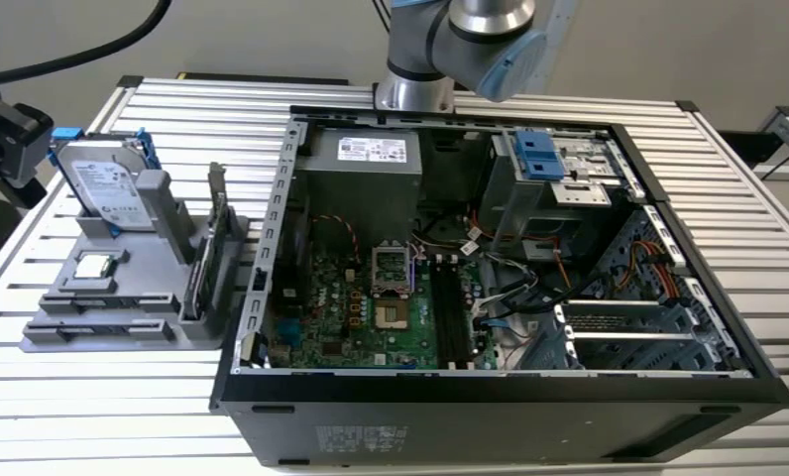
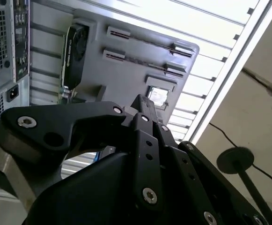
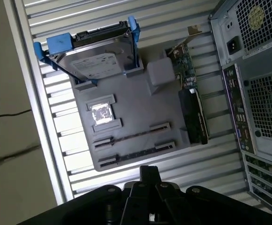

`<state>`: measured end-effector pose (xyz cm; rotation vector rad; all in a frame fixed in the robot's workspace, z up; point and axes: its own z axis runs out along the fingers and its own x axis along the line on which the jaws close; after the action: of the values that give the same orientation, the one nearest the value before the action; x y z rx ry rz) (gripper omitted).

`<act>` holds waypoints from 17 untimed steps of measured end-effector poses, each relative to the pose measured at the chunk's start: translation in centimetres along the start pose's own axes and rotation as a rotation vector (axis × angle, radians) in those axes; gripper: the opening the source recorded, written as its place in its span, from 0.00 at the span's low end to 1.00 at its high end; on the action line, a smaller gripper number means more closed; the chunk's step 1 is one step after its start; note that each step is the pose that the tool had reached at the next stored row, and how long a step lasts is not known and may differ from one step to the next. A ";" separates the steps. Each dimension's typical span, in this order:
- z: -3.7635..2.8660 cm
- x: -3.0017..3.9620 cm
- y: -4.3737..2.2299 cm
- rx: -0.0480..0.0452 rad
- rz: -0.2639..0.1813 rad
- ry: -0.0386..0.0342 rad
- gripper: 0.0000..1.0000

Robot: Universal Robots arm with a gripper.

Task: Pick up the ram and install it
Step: 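Pick up the ram and move it above insertion slot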

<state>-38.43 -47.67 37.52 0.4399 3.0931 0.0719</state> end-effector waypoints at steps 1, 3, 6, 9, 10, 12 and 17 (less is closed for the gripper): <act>0.00 0.00 0.00 0.0001 0.009 -0.0004 0.00; 0.00 0.00 0.00 0.0002 0.026 -0.0012 0.00; 0.00 0.00 0.00 0.0005 0.052 -0.0025 0.00; 0.00 0.00 0.00 0.0007 0.072 -0.0034 0.00; 0.00 0.00 0.00 0.0007 0.077 -0.0037 0.00; 0.00 0.00 0.00 0.0009 0.087 -0.0041 0.00; 0.00 0.00 0.00 0.0011 0.116 -0.0056 0.00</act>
<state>-38.43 -47.67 37.53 0.6189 3.0596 0.0702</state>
